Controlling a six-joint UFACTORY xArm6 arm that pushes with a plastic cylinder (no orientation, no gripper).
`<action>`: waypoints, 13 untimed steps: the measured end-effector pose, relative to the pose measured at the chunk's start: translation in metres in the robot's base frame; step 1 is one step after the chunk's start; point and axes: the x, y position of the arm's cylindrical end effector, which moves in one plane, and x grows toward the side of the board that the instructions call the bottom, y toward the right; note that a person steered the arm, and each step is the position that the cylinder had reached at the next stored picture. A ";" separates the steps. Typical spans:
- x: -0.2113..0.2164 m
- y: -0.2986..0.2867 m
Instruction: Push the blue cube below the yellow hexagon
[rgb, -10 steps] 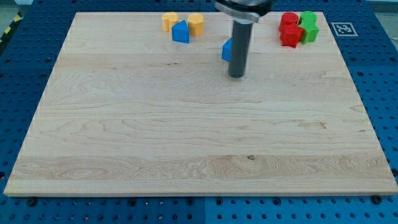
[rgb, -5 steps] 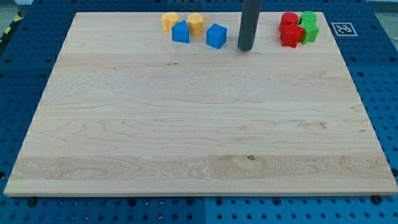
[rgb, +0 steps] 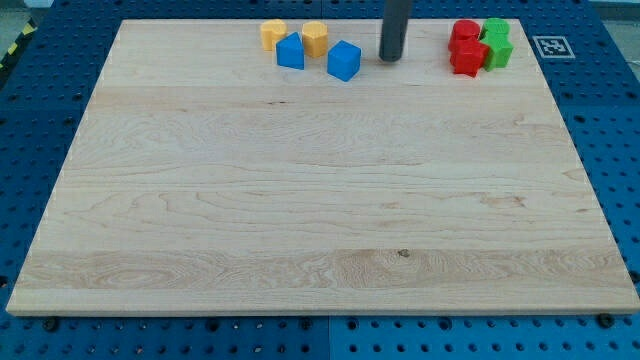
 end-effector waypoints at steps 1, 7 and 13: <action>0.027 -0.007; 0.047 -0.087; 0.019 -0.052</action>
